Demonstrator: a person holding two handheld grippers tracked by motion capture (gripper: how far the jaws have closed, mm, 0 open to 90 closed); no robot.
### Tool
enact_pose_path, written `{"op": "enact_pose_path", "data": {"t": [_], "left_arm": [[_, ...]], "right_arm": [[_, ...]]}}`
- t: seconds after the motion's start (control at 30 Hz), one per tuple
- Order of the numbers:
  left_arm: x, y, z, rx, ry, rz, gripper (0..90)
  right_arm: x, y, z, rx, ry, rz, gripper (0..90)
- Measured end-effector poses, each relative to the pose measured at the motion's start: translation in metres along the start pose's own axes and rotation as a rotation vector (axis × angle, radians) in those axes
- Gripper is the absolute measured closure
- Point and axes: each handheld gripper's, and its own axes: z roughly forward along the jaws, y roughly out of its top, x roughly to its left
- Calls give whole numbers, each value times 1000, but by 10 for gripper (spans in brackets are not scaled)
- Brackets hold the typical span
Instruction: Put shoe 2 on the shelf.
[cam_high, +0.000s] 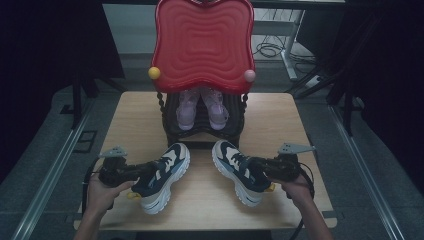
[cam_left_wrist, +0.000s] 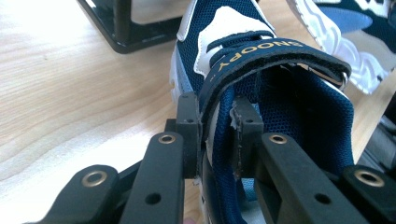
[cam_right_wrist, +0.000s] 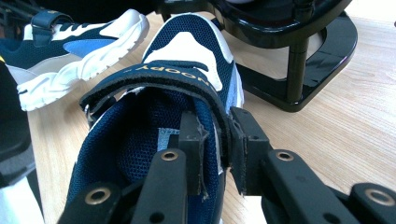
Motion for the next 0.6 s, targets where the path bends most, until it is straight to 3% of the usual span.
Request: {"op": "enact_pose_path", "data": {"t": [0.3, 0.6], "left_arm": [[9, -8, -20, -119, -15, -58, 767], [15, -12, -36, -199, -19, -88, 768]], "right_arm": [[3, -4, -9, -97, 19, 41, 757], [0, -7, -24, -202, 45, 81, 756]]}}
